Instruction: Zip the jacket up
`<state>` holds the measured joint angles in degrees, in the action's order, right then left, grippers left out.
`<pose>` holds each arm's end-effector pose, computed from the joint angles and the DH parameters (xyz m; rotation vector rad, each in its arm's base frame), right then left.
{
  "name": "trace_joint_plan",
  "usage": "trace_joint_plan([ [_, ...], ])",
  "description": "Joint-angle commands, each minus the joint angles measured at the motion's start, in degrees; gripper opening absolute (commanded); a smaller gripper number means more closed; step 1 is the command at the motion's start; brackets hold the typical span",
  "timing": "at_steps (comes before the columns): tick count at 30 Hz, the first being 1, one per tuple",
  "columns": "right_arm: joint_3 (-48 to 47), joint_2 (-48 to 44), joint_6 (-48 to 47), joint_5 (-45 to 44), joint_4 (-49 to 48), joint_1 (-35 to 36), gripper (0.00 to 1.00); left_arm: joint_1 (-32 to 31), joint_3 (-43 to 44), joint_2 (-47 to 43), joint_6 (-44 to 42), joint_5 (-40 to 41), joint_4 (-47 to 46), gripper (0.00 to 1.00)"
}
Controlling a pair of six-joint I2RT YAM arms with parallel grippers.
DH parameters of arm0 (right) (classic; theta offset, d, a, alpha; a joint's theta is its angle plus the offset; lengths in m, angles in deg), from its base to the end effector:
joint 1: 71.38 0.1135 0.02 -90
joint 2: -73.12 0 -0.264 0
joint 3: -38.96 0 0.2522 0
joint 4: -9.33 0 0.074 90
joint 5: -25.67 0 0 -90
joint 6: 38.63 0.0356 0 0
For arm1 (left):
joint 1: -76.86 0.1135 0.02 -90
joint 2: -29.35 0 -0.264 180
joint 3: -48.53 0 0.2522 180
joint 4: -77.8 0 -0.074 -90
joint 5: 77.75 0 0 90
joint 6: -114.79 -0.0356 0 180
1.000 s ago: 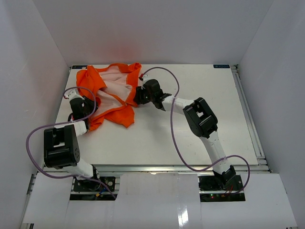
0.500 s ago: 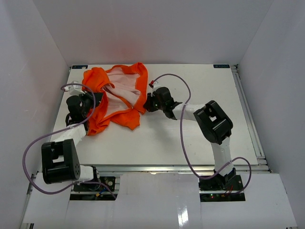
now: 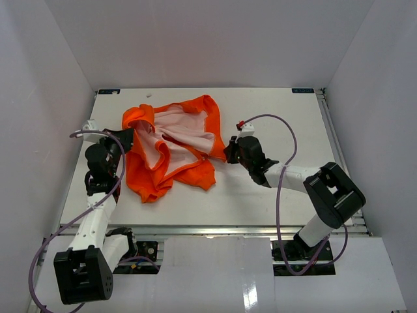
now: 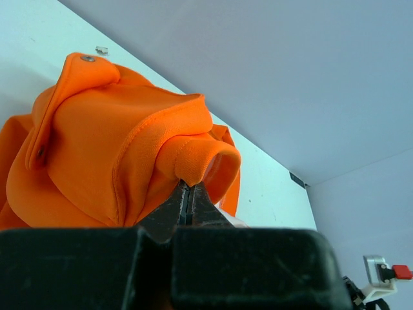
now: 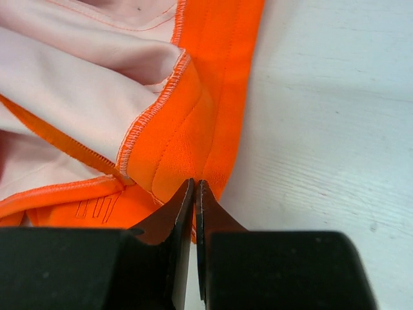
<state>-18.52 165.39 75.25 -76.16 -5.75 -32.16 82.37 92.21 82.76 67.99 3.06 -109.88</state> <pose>0.2681 0.2094 0.1967 -0.1187 1.9415 0.5433 0.2198 0.0155 0.2789 -0.5600 1.5451 -0.6353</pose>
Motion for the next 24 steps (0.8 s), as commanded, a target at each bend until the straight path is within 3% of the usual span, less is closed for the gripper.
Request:
trace_joint_plan([
  [1, 1.3, -1.4, 0.2, -3.7, -1.2, -0.7, 0.08, 0.0, 5.4, -1.2, 3.1, -5.6, 0.8, 0.00],
  [7, 0.4, -0.2, -0.8, -1.8, 1.2, -0.7, 0.08, 0.0, 6.5, 0.4, 9.3, -15.9, -7.2, 0.00],
  [11, 1.2, -1.2, -1.4, -1.6, 2.2, -0.6, 0.08, 0.0, 11.3, 0.7, 8.8, -16.0, -5.4, 0.00],
  [15, 2.1, -2.9, -1.5, -4.1, 2.3, -0.7, 0.08, 0.0, 16.6, -1.1, 3.5, -9.4, 4.5, 0.00],
  [19, 2.3, -4.0, -1.5, -4.2, 2.5, -0.8, 0.08, 0.0, 18.7, -4.7, 0.2, 3.8, 14.7, 0.00],
  [24, 2.0, -4.8, -1.9, -3.9, 2.7, -0.8, 0.08, 0.1, 17.0, -10.1, -1.4, 15.6, 18.1, 0.00],
])
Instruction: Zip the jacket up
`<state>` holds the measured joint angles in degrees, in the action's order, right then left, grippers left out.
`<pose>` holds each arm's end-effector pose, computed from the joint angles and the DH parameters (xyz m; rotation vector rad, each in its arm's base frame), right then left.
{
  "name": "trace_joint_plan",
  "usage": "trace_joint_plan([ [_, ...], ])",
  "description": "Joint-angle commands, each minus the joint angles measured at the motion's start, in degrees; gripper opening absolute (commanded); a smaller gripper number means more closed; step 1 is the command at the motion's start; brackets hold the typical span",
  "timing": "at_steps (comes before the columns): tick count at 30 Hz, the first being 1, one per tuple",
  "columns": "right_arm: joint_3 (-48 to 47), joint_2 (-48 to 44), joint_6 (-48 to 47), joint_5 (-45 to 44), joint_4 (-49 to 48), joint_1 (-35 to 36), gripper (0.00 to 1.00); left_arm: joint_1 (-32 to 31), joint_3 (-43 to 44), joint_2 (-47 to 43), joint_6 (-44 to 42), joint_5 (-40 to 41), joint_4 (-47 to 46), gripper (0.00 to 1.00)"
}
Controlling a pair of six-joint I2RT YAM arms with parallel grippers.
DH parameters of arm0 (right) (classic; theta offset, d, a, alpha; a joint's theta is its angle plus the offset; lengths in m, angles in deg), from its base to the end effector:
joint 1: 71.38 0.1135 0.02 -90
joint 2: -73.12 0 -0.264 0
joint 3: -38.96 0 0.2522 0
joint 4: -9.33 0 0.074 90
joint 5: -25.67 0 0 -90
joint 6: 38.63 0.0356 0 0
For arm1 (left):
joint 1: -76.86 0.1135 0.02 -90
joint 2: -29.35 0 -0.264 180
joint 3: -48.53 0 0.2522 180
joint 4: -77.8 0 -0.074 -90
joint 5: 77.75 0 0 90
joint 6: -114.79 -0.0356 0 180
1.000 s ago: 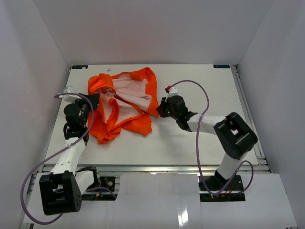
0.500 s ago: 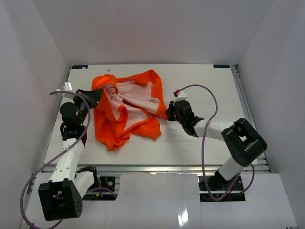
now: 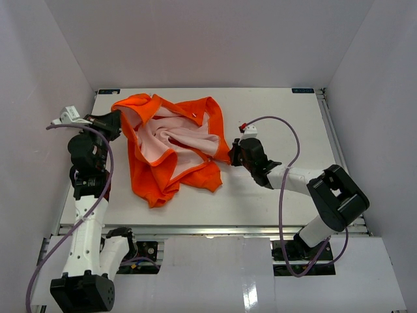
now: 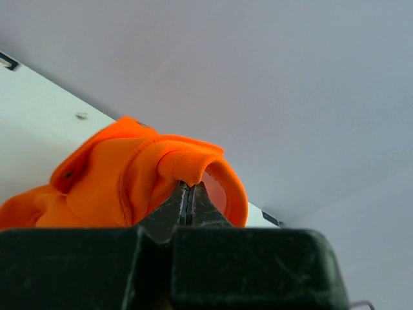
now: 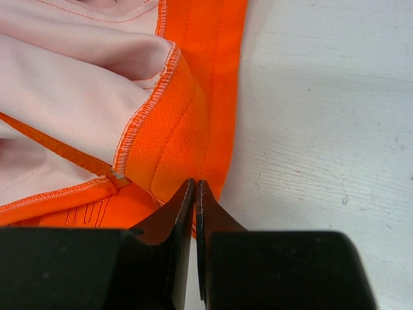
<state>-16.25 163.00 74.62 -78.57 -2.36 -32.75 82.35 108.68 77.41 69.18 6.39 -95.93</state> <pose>0.2607 0.1972 0.1917 -0.1027 1.9852 0.4622 0.1984 0.0154 0.3738 -0.5549 1.3946 -0.6247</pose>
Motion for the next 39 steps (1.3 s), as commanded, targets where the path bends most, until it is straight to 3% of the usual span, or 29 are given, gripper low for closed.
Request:
trace_joint_plan([
  [1, -0.4, -2.7, -1.3, -1.6, -0.6, -0.2, 0.08, 0.1, 0.7, -5.1, -2.6, 12.8, 4.4, 0.00],
  [6, -0.2, -4.6, -1.3, -2.6, 0.2, -0.2, 0.08, 0.0, 5.6, -1.8, -3.5, 12.8, 7.1, 0.00],
  [10, 0.0, -3.8, -1.3, -2.8, 0.5, -0.1, 0.11, 0.1, 5.1, 0.2, -2.6, -0.2, 0.1, 0.00],
  [15, -2.9, -1.2, -2.8, -1.9, 5.4, -0.2, 0.53, 0.0, 7.7, 4.2, 3.2, -14.1, -6.5, 0.00],
  [18, -2.5, -3.6, -4.2, 0.3, 6.1, -0.1, 0.61, -0.2, 8.9, 6.0, 6.8, -19.8, -9.8, 0.00],
  [24, -1.0, -11.0, -5.8, 4.0, 6.0, 0.3, 0.64, -3.5, 11.5, 8.1, 6.6, -25.8, -11.5, 0.00],
  [26, -1.2, -12.4, -5.8, 4.7, 6.1, 0.3, 0.66, -7.2, 11.3, 8.5, 5.1, -26.6, -11.8, 0.00],
  [32, -4.1, -9.3, -5.8, 4.5, 7.2, 0.1, 0.70, -10.6, 9.4, 8.8, 2.7, -24.4, -12.8, 0.00],
  [39, -3.1, -7.9, -6.2, 8.0, 4.6, 0.1, 0.73, -13.2, 10.9, 12.3, 1.9, -29.5, -15.9, 0.00],
])
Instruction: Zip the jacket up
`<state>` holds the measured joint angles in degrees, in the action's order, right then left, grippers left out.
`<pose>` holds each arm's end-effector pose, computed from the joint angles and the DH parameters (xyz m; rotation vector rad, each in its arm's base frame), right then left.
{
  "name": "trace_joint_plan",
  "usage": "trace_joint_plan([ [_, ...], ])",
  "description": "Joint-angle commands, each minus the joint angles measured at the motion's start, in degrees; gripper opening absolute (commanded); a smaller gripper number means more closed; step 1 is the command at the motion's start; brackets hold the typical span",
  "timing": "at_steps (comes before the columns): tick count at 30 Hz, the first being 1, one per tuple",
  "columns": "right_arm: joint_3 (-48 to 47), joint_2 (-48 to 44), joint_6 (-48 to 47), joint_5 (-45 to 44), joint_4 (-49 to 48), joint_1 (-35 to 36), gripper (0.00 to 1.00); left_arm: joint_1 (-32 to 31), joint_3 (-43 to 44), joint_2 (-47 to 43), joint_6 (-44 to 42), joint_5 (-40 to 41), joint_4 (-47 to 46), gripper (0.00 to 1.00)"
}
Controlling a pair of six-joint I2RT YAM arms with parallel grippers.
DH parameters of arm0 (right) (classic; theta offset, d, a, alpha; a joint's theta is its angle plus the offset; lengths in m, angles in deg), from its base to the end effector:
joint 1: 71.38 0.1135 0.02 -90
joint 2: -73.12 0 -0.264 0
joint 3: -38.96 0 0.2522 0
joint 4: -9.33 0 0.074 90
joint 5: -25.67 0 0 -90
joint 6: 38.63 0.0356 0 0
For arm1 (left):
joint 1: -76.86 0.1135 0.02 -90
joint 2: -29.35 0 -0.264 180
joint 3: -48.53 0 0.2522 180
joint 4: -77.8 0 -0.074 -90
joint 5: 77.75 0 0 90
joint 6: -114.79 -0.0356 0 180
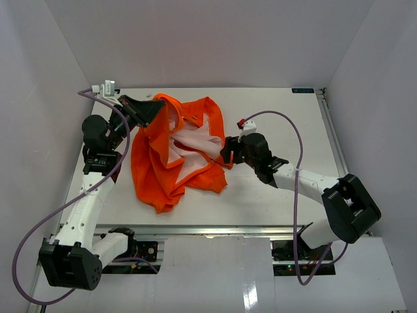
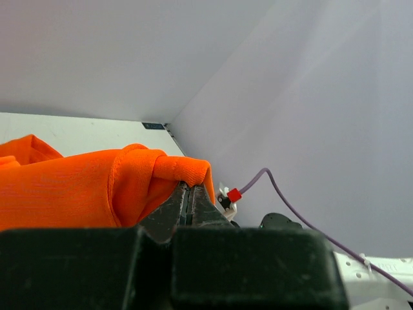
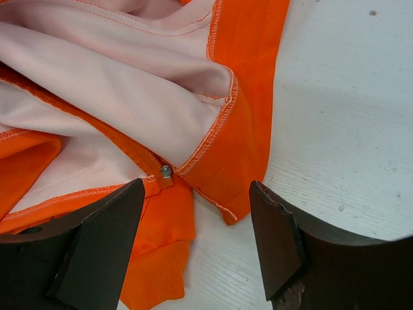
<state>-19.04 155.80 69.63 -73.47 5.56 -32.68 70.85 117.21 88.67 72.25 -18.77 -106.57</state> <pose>0.2513 0.1941 0.2311 -0.2418 1.9497 0.5062 0.2324 -0.0429 0.4064 -0.0321 1.4611 -1.1311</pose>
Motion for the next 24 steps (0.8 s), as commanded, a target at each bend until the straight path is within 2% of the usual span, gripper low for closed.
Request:
trace_joint_plan([
  [1, -0.1, -1.0, -1.7, 3.7, -4.0, 0.1, 0.73, -1.9, 2.4, 1.2, -1.4, -4.7, -5.3, 0.00],
  [14, 1.7, -4.4, -3.3, 5.9, -5.0, 0.1, 0.74, -2.2, 0.7, 0.0, -5.4, 0.8, -0.3, 0.00],
  [20, 0.8, -4.3, -5.2, 10.2, -6.1, 0.2, 0.74, -2.2, 0.3, 0.8, -5.8, 1.7, 0.6, 0.00],
  [24, 0.2, -3.4, -4.6, 6.9, -4.1, 0.2, 0.75, -2.2, 1.3, 0.5, -7.0, 5.7, 4.5, 0.00],
])
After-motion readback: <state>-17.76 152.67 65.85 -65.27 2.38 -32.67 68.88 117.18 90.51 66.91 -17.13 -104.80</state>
